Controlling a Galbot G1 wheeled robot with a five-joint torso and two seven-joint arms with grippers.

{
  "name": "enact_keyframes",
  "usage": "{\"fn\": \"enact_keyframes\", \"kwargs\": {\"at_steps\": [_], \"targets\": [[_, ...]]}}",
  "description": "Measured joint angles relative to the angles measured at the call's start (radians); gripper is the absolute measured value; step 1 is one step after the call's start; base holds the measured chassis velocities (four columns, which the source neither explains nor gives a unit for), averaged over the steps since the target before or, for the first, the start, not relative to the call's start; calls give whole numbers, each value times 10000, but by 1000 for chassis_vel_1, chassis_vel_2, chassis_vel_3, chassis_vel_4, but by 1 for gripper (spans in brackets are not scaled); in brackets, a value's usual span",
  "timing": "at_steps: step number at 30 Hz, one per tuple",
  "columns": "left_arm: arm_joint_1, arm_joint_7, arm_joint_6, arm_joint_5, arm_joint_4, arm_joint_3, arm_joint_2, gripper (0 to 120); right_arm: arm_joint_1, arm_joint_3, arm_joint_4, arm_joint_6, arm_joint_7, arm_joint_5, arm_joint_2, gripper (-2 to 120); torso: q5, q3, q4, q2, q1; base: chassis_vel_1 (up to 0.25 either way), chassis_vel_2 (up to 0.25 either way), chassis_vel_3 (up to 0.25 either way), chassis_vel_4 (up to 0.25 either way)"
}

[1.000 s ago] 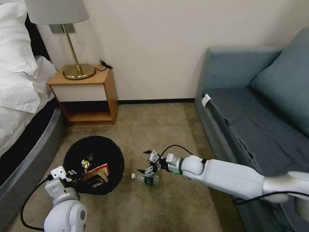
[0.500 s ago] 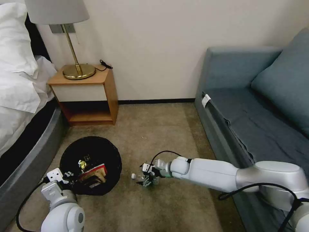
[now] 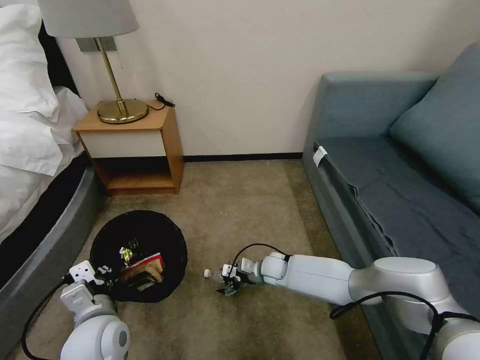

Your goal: Pick up the trash bin, then pick up the garbage on the floor and place it into the trash bin.

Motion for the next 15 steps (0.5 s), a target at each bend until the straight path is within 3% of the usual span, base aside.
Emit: {"fn": "enact_keyframes", "kwargs": {"at_steps": [6, 8, 15], "targets": [[1, 0, -36, 2, 9, -15, 11, 2, -162, 131, -537, 146, -190, -283, 90, 76, 0, 0, -2, 0, -1, 0, 0, 0, 0], [0, 1, -66, 4, 47, -16, 2, 2, -231, 167, -596, 173, -258, -362, 71, 64, 0, 0, -1, 0, -1, 0, 0, 0, 0], [-14, 6, -87, 23, 65, 3, -22, 2, -338, 279, -633, 309, -266, -452, 35, 39, 0, -1, -1, 1, -1, 0, 0, 0, 0]]}}
